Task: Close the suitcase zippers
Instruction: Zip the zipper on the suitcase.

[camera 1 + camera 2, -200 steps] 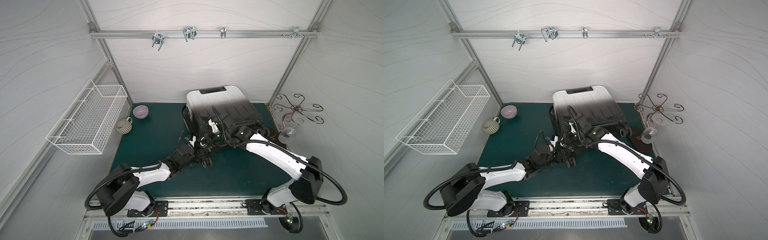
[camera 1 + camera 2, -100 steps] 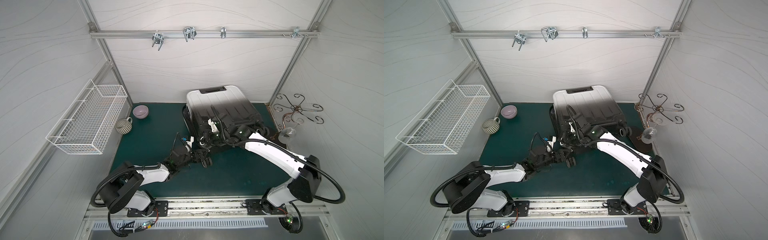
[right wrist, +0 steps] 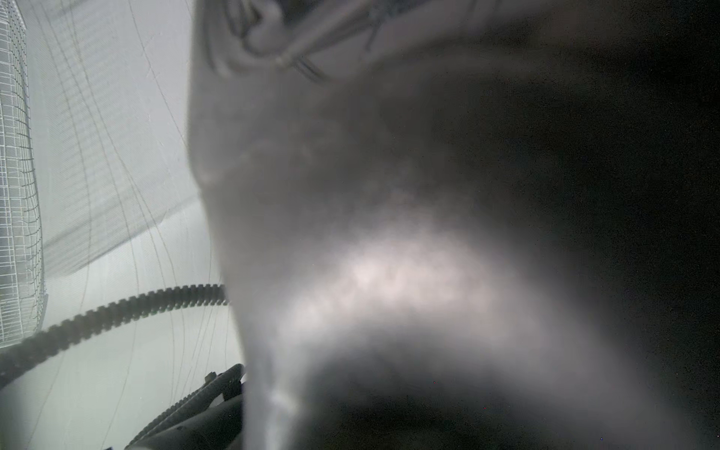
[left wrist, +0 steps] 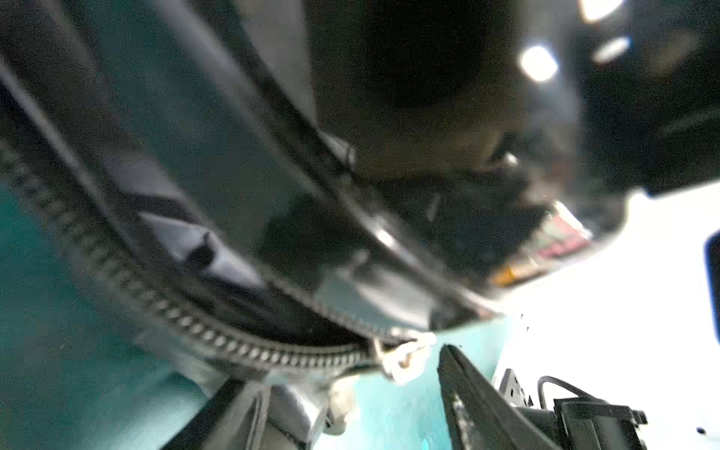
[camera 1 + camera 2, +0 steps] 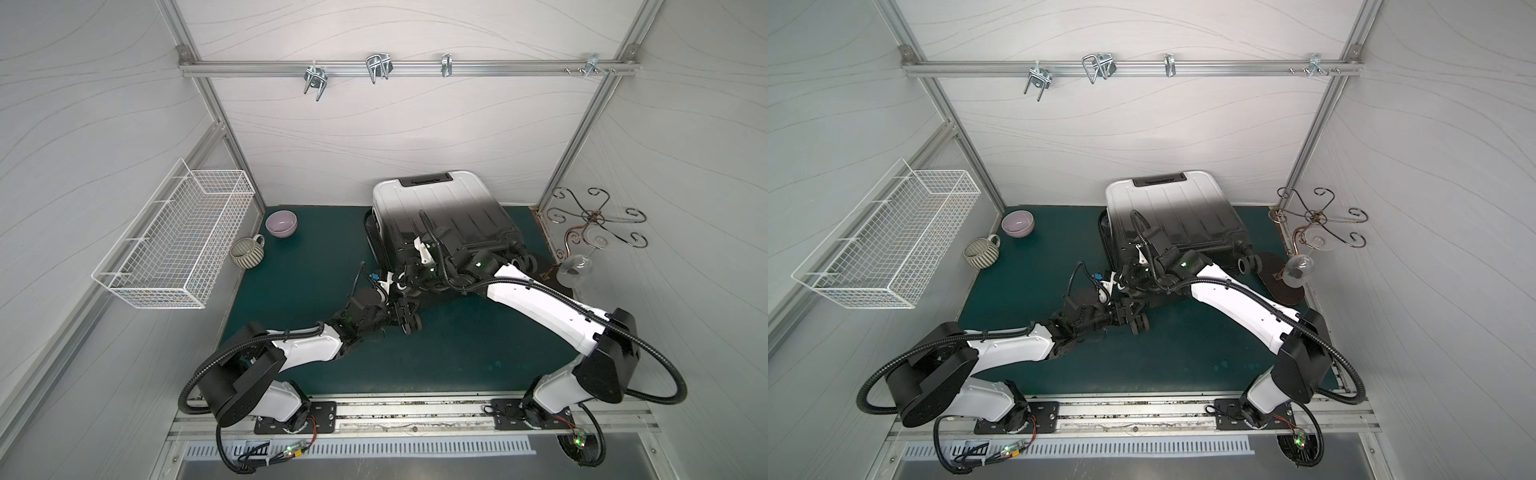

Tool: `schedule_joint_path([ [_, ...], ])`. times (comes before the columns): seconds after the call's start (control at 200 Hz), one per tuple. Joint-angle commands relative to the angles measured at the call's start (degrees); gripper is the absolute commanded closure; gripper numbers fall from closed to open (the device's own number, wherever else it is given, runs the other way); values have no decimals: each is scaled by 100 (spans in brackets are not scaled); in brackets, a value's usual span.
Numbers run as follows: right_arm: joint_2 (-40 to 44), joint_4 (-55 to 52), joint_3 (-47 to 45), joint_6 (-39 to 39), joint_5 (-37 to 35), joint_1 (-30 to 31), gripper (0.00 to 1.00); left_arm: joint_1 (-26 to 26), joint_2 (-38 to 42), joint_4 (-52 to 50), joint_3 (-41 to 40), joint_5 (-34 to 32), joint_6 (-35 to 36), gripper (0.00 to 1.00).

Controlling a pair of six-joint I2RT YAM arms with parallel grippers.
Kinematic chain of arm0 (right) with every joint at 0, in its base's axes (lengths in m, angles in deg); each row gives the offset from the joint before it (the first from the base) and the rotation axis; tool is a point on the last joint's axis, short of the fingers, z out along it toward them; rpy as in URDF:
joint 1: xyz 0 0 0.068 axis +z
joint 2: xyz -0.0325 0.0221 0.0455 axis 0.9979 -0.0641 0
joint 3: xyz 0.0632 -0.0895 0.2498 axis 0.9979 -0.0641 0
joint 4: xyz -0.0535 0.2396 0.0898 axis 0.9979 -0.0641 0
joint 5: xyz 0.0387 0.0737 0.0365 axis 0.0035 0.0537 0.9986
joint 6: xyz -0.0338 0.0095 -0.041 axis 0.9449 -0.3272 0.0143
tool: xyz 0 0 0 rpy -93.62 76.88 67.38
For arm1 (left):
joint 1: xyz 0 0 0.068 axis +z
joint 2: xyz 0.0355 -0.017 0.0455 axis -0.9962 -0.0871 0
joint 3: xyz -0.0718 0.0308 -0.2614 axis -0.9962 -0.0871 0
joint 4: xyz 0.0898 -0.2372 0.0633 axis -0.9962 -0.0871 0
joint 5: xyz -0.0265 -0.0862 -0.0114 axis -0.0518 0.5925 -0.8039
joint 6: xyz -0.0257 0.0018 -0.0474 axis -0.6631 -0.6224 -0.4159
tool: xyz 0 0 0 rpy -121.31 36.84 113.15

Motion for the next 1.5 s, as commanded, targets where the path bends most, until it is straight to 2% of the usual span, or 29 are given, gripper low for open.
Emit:
schedule_joint_path([
  [0.0, -55, -390, 127, -904, 1328, 197, 100, 53, 230, -156, 280, -610, 224, 31],
  [0.16, -111, -338, 131, -930, 1356, 223, 100, 82, 164, -208, 451, -471, 309, 33],
  [0.3, -91, -351, 131, -933, 1338, 241, 100, 108, 62, -283, 555, -598, 332, 40],
  [0.455, -74, -355, 86, -930, 1328, 241, 100, 156, 66, -395, 660, -714, 416, 42],
  [0.595, -92, -339, 87, -939, 1337, 241, 100, 176, 45, -377, 721, -831, 472, 49],
  [0.66, -102, -339, 85, -939, 1337, 246, 100, 177, 18, -345, 737, -893, 527, 55],
  [0.941, 16, -381, -154, -1001, 1209, 189, 100, 178, 274, -392, 717, -1720, 676, 100],
  [1.096, 103, -353, -318, -1072, 1146, 141, 100, 180, 586, -355, 612, -1840, 713, 100],
  [1.261, 161, -342, -491, -1081, 1121, 92, 100, 209, 968, -793, 654, -2080, 942, 100],
  [1.496, 291, -811, -525, -861, 800, 40, 100, 447, 846, -2681, 1306, -2514, 1392, 100],
])
